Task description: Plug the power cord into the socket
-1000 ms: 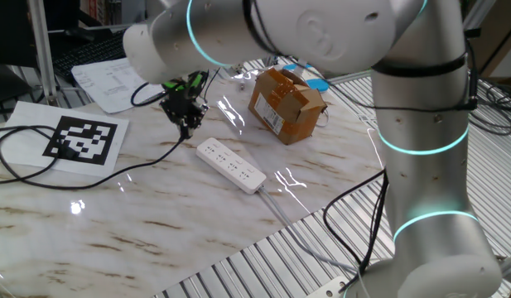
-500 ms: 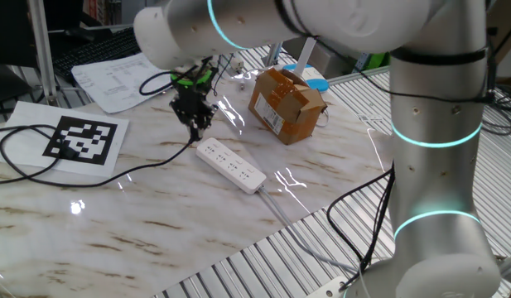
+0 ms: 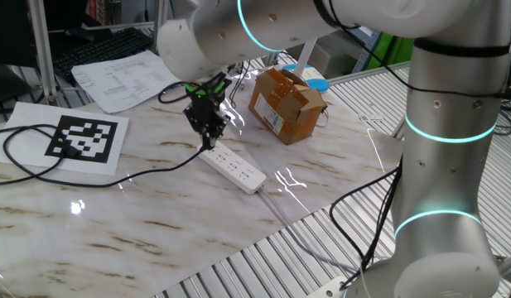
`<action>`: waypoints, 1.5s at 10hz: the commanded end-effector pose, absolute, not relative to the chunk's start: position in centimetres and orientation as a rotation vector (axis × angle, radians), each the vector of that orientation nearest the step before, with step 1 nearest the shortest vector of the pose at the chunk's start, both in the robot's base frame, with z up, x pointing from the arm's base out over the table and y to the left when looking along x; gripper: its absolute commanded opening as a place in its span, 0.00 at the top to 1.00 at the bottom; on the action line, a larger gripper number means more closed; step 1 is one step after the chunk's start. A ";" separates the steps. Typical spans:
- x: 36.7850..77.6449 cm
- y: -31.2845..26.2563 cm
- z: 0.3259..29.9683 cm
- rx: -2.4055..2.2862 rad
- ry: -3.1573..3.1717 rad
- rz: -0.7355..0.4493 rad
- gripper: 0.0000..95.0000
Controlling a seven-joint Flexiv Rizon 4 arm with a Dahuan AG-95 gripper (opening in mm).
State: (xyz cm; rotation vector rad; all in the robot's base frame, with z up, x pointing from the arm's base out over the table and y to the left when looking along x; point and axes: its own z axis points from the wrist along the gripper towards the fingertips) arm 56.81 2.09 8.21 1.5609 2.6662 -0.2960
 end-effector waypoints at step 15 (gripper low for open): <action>58.0 1.0 8.2 1.800 2.584 -0.245 1.00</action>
